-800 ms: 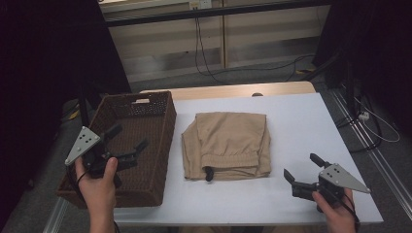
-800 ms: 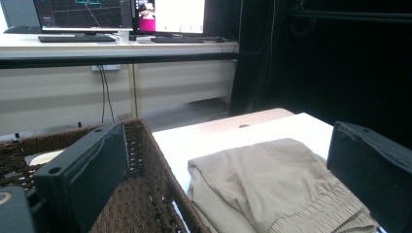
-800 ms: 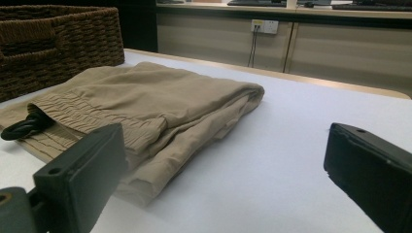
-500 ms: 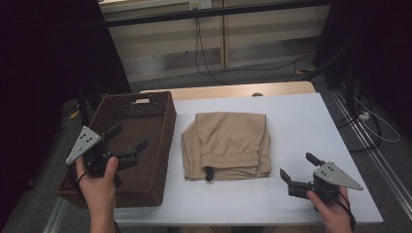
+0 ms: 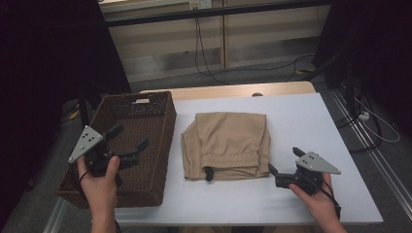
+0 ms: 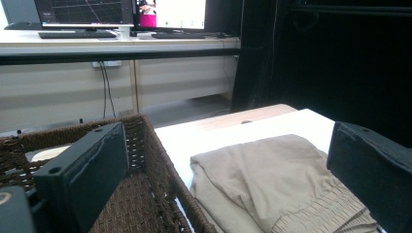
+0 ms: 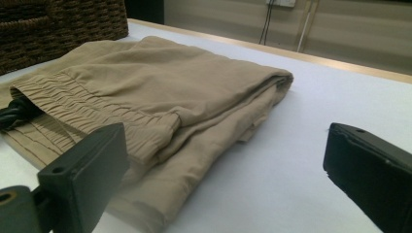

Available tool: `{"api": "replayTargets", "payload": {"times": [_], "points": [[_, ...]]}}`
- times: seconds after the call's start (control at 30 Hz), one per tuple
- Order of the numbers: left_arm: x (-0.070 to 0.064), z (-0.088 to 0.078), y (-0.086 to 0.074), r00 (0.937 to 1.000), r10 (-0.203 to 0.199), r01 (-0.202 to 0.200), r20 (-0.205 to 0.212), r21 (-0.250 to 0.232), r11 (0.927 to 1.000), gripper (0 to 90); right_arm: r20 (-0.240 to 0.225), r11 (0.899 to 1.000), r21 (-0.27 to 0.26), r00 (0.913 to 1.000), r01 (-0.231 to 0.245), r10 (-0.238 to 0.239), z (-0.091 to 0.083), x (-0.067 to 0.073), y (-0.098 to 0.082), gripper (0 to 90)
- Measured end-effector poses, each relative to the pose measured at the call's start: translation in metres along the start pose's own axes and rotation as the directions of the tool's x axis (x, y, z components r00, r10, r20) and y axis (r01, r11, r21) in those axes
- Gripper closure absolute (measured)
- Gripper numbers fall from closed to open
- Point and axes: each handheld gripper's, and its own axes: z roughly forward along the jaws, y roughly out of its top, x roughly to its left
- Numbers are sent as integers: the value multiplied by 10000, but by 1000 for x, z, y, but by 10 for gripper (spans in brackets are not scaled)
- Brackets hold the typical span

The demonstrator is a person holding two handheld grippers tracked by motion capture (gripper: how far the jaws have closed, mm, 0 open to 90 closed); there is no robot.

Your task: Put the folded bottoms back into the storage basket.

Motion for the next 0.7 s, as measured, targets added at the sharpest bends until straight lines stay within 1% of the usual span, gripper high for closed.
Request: {"api": "replayTargets", "payload": {"times": [0.07, 0.1, 0.17, 0.23, 0.27, 0.3, 0.33, 0.4, 0.47, 0.5, 0.53, 0.57, 0.7], "points": [[0, 0, 0, 10000, 20, -20, 3, 22, 10000, 15, -10, 9999, 136, 10000, -7, 7, 11, 1, 4, 23], [0, 0, 0, 10000, 35, -35, 2, 33, 10000, 15, -10, 9999, 136, 10000, -7, 7, 11, 1, 4, 23], [0, 1, 0, 10000, 23, -23, 25, 41, 10000, 15, -48, 9997, 233, 10000, -66, 67, 18, 1, 6, 23], [-1, 1, 0, 10000, 44, -44, 17, 53, 10000, 14, -90, 9989, 414, 9997, -204, 208, 26, 2, 8, 24], [-1, 2, -1, 10000, 23, -23, 2, 52, 10000, 15, -138, 9984, 513, 9997, -217, 224, 30, 3, 8, 26], [-1, 2, -1, 10000, 48, -48, 32, 81, 10000, 15, -117, 9971, 728, 9996, -229, 238, 37, 5, 8, 28], [-1, 2, -1, 10000, 48, -48, 32, 81, 10000, 15, -126, 9965, 794, 9996, -256, 267, 41, 6, 8, 29], [-1, 3, -1, 10000, 55, -56, 14, 102, 9999, 15, -136, 9957, 878, 9995, -287, 300, 44, 7, 9, 30], [-1, 3, -1, 10000, 74, -74, 35, 129, 9999, 14, -176, 9945, 918, 9985, -500, 518, 50, 10, 10, 33], [-1, 3, -1, 9999, 99, -100, 46, 157, 9998, 14, -176, 9945, 918, 9985, -500, 518, 50, 10, 10, 33], [-2, 4, -2, 9999, 116, -117, 40, 179, 9998, 15, -249, 9933, 1003, 9979, -565, 593, 54, 11, 11, 33], [-2, 4, -2, 9999, 116, -117, 40, 179, 9998, 15, -249, 9933, 1003, 9979, -565, 593, 54, 11, 11, 33], [-2, 5, -2, 9999, 104, -105, 44, 182, 9998, 15, -141, 9904, 1286, 9985, -504, 526, 62, 14, 10, 44]]}}
